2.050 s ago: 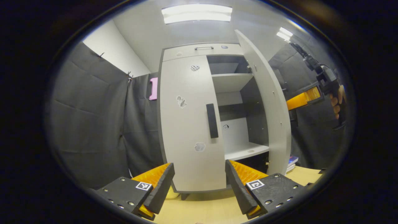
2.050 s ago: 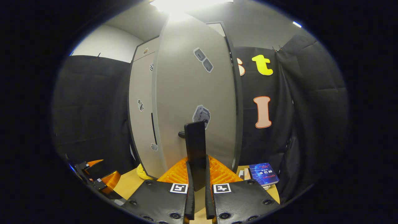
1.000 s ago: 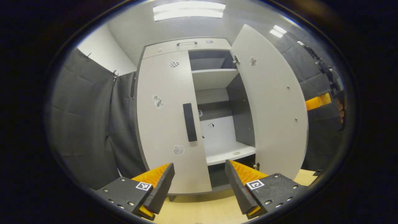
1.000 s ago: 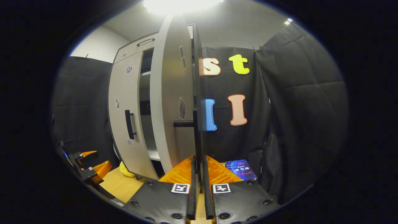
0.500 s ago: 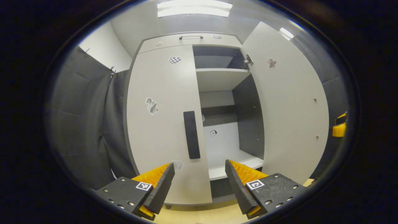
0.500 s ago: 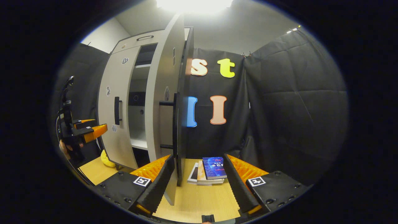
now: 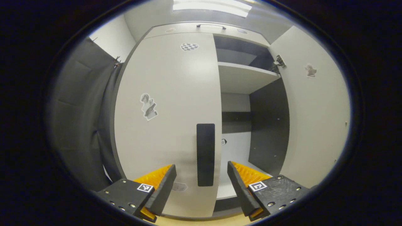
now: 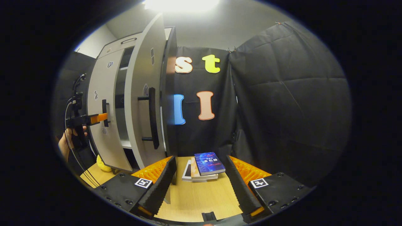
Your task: Open the right door of the double-door shoe cabinet with the right hand, and open the left door with the left hand.
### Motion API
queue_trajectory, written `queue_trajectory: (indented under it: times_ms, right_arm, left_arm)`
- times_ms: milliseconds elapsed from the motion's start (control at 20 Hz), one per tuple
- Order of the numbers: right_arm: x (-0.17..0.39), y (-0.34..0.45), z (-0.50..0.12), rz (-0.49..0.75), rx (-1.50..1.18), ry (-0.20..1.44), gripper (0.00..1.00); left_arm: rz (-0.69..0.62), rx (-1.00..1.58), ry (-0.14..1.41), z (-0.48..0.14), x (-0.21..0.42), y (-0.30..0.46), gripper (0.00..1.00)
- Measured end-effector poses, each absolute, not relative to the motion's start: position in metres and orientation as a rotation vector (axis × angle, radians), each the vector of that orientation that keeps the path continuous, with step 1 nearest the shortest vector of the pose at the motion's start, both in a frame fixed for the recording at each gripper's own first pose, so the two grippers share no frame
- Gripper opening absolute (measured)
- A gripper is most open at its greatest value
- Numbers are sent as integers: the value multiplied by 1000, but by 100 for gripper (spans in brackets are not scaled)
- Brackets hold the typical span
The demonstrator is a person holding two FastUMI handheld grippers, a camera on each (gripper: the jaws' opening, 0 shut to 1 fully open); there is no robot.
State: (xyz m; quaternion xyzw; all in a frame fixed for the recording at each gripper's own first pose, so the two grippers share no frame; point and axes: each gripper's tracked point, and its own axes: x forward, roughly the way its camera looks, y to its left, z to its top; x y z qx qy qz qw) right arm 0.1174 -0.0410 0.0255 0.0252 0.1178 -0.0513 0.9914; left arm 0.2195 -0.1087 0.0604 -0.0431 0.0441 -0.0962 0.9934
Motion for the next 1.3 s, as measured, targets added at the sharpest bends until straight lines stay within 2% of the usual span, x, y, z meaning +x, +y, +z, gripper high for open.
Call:
queue_trajectory:
  times_ms: [250,350,450,550,600,700,800,1000,1050,1150,1250,1300]
  right_arm:
    - [112,-47,19,-136,72,260,98]
    - [111,-47,16,-141,77,266,97]
    - [110,-47,17,-149,81,259,97]
    - [110,-49,18,-153,86,252,97]
    - [110,-48,18,-152,91,251,98]
    - [109,-47,19,-148,97,248,97]
    - [108,-45,18,-142,97,246,96]
    - [110,-43,18,-127,82,244,96]
    - [111,-43,18,-124,80,244,96]
    - [112,-41,18,-116,83,247,98]
    - [112,-38,18,-107,86,249,98]
    - [113,-35,18,-98,88,250,97]
  left_arm:
    - [-185,-35,85,65,248,-115,94]
    - [-177,-13,81,65,254,-117,87]
    - [-157,13,90,62,259,-116,75]
    - [-153,20,89,64,259,-115,57]
    - [-160,18,91,64,260,-116,57]
    - [-178,-9,89,62,258,-122,34]
    - [-173,-14,93,62,257,-120,26]
    - [-173,-48,113,58,246,-118,19]
    - [-181,-55,112,55,241,-117,12]
    - [-200,-60,112,52,234,-117,14]
    - [-219,-59,115,50,231,-114,11]
    - [-229,-59,114,51,231,-114,14]
